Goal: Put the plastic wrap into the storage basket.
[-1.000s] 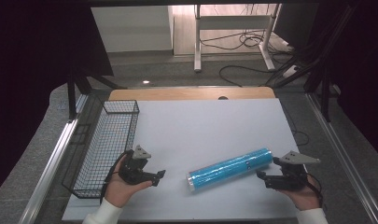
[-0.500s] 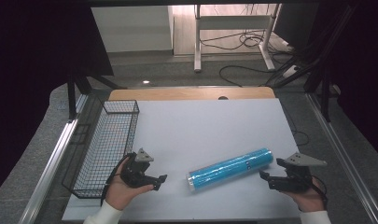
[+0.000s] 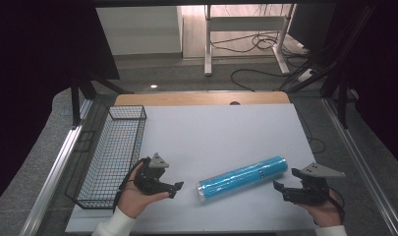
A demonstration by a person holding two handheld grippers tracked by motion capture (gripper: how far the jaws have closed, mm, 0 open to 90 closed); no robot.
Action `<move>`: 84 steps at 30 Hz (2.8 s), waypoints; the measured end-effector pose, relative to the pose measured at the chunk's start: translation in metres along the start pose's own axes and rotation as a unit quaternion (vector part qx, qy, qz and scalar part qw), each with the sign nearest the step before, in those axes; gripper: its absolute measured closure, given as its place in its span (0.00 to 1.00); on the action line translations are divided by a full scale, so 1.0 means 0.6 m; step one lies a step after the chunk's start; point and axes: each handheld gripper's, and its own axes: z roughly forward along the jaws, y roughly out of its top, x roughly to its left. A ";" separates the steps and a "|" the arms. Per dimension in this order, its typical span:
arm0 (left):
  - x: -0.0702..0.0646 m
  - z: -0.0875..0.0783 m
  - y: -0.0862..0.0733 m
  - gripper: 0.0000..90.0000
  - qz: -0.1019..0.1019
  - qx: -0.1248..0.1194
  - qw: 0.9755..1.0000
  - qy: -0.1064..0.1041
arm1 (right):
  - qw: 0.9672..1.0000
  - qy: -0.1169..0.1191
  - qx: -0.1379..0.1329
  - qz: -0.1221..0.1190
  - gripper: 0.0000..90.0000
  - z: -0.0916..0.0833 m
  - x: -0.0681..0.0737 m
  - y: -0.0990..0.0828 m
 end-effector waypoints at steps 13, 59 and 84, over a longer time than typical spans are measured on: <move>-0.062 0.029 0.082 0.17 0.066 0.000 0.998 -0.020 | 1.000 -0.001 0.007 -0.011 0.19 0.013 -0.001 0.007; -0.158 0.283 0.228 0.27 0.136 0.158 0.970 -0.125 | 1.000 -0.013 -0.009 0.019 0.18 -0.012 -0.044 -0.003; -0.122 0.230 0.248 0.35 0.122 0.187 0.969 -0.107 | 0.999 -0.029 -0.015 0.020 0.18 -0.018 -0.048 -0.003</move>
